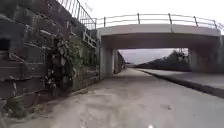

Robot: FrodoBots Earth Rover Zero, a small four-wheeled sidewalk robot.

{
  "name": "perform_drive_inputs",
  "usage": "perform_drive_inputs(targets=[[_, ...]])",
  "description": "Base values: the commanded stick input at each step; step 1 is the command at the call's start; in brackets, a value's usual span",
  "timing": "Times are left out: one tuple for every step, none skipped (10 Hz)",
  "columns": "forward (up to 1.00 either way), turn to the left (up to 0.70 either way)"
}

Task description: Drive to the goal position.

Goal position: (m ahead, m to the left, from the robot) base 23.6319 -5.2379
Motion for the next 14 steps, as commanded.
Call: perform_drive_inputs(targets=[[1.00,0.00],[1.00,0.00],[1.00,0.00],[1.00,0.00],[1.00,0.00],[1.00,0.00],[1.00,0.00],[1.00,0.00],[1.00,0.00],[1.00,0.00],[1.00,0.00],[1.00,0.00],[1.00,0.00],[1.00,-0.27]])
